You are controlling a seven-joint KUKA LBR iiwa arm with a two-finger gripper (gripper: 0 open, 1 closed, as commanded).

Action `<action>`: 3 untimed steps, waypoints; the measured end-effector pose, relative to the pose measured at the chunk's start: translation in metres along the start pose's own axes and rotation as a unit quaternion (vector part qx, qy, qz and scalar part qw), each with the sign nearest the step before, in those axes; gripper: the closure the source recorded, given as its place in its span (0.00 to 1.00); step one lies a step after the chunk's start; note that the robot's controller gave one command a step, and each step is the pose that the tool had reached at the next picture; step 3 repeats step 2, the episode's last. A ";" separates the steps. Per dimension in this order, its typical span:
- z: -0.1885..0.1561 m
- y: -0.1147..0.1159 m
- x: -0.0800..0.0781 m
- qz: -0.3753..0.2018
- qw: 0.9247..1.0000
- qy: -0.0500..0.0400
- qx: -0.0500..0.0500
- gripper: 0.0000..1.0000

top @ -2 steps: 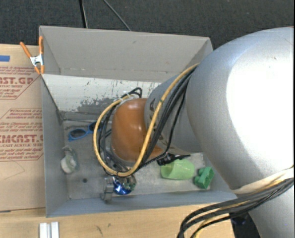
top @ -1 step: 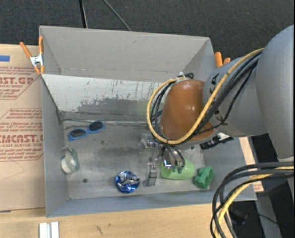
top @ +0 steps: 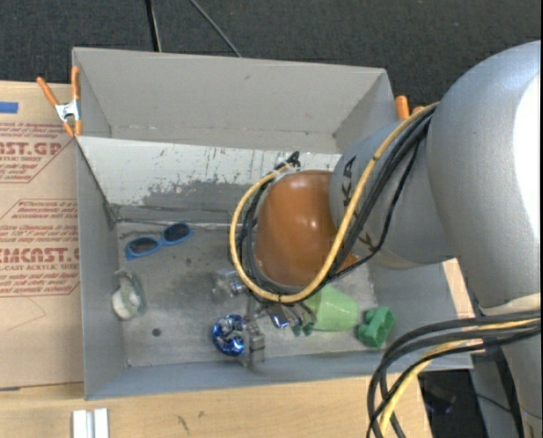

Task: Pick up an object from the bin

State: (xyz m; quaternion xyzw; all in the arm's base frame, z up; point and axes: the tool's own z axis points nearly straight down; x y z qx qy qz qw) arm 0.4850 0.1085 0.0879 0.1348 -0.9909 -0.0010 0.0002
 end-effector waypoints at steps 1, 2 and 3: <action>-0.001 -0.002 -0.001 0.001 1.000 -0.001 0.001 1.00; -0.146 0.009 -0.004 0.015 1.000 -0.005 0.001 1.00; -0.146 0.009 -0.004 0.015 1.000 -0.005 0.001 1.00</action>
Offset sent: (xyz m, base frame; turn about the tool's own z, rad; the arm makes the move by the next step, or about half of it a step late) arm 0.0000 0.0000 0.0000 0.0000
